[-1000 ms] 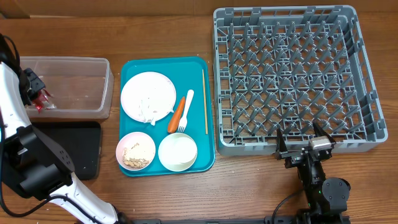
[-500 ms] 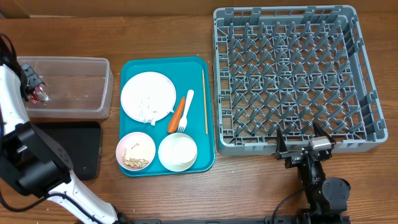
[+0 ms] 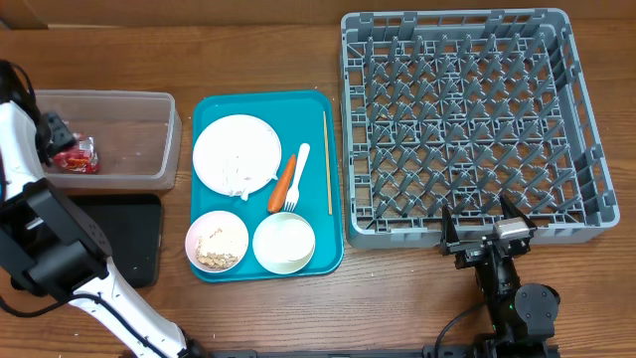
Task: Sort waste into correct bins and load items into the dishwasher rack
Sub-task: 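Carry the red wrapper left and drop it into the clear bin, then move the left gripper back over the white tissue on the plate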
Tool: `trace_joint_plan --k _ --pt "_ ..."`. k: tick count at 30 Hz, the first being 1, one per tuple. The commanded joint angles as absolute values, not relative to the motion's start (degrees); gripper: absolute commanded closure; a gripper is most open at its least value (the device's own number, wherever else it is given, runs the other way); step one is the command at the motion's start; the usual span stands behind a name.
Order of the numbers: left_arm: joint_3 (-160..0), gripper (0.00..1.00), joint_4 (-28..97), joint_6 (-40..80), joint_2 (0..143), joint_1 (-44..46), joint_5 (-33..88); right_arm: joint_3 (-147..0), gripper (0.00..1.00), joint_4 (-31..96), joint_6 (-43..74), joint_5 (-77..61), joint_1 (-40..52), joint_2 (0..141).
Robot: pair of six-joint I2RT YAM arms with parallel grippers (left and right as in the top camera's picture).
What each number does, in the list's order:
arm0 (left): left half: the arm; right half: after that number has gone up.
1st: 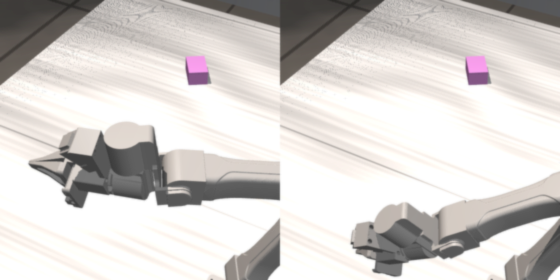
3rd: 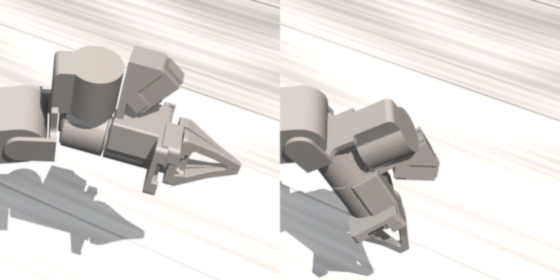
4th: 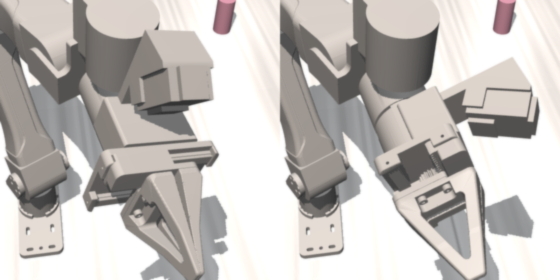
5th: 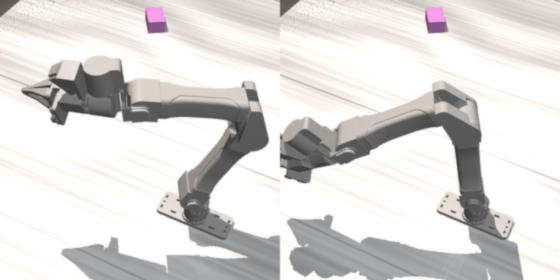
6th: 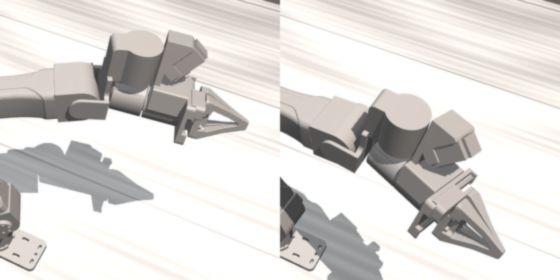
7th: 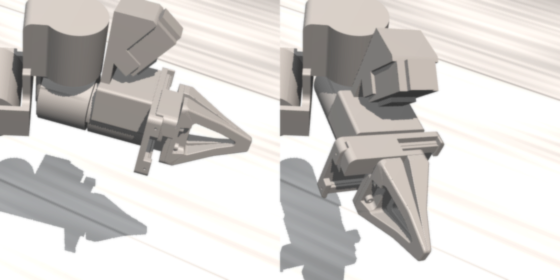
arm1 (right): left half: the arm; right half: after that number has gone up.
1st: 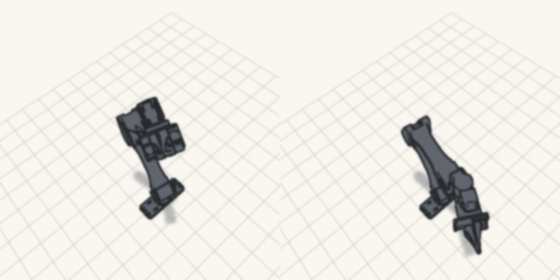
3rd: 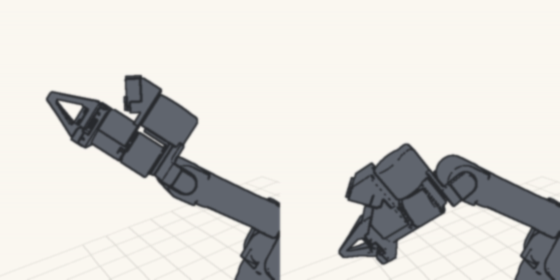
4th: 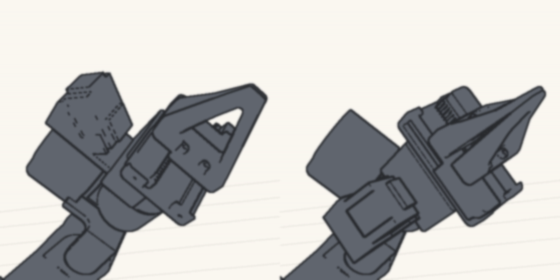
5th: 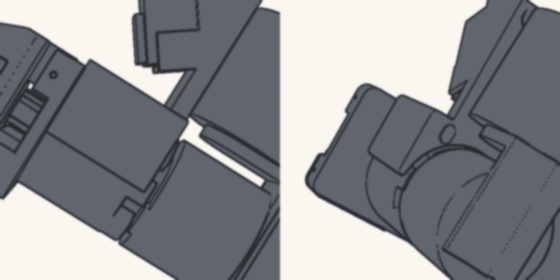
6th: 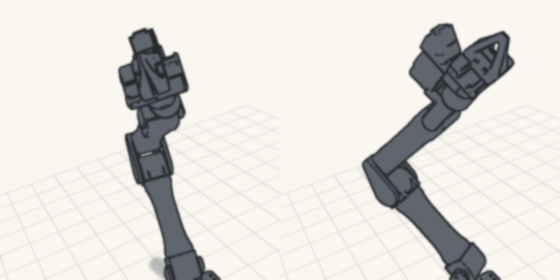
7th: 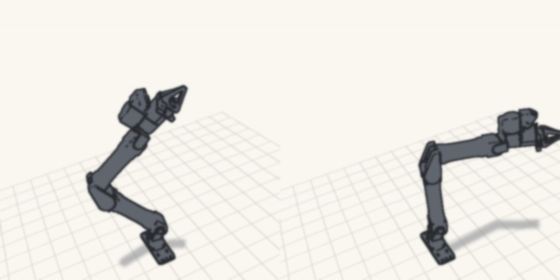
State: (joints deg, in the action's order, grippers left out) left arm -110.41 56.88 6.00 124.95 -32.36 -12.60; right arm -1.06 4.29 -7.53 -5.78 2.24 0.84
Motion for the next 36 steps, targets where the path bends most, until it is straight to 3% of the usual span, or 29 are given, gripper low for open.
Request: trace_joint_plan --k 1,13,23,36 --pt "-116.75 0.35 59.27 6.92 121.34 -31.38 -11.97 -0.45 0.00 4.05 -7.55 -6.11 1.96 0.16" --pt "-119.92 0.39 67.40 10.79 106.65 -15.38 -6.50 -0.45 0.00 4.05 -7.55 -6.13 1.96 0.16" --pt "-116.11 0.43 85.47 13.72 107.18 2.20 -4.80 -0.45 0.00 4.05 -7.53 -6.11 1.96 0.16" --pt "-94.15 0.41 71.35 19.40 107.61 9.91 0.54 -0.45 0.00 4.05 -7.55 -6.11 1.96 0.16"
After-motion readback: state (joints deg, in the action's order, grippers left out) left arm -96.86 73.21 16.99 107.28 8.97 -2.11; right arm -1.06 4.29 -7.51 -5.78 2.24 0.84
